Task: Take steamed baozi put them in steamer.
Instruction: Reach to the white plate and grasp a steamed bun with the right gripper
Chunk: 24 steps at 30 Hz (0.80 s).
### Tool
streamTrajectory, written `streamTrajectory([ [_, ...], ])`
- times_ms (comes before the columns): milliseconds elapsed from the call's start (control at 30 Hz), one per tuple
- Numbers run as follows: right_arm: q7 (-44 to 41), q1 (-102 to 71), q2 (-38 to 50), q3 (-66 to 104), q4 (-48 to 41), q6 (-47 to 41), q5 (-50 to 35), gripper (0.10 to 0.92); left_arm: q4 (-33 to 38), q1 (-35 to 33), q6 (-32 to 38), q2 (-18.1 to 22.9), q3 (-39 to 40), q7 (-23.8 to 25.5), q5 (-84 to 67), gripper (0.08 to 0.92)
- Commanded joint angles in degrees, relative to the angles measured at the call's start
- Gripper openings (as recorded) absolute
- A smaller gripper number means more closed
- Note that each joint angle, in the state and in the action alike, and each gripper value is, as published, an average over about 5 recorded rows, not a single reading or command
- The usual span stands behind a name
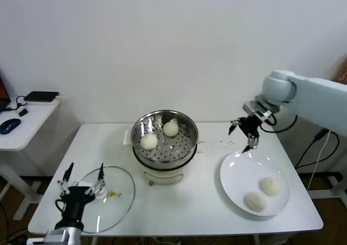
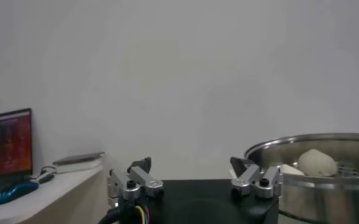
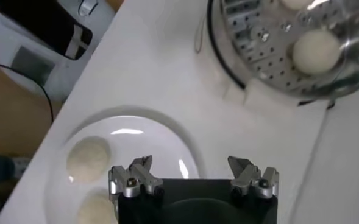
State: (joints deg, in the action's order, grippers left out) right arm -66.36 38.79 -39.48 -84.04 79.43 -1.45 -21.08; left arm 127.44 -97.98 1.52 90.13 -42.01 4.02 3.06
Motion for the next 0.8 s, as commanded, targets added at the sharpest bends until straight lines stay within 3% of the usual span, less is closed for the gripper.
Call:
streamTrajectory([
  [33, 2.63, -8.67, 8.1, 0.31, 3.73, -5.3, 0.86, 0.823, 0.0, -0.18, 0.22, 0.2, 0.08, 0.08, 0.01, 0.823],
  [800, 4.15, -14.14, 8.33, -2.56, 3.69, -7.32, 2.86, 0.823, -0.03, 0.46, 0.04, 0.46, 0.41, 0.07, -0.14, 0.823],
])
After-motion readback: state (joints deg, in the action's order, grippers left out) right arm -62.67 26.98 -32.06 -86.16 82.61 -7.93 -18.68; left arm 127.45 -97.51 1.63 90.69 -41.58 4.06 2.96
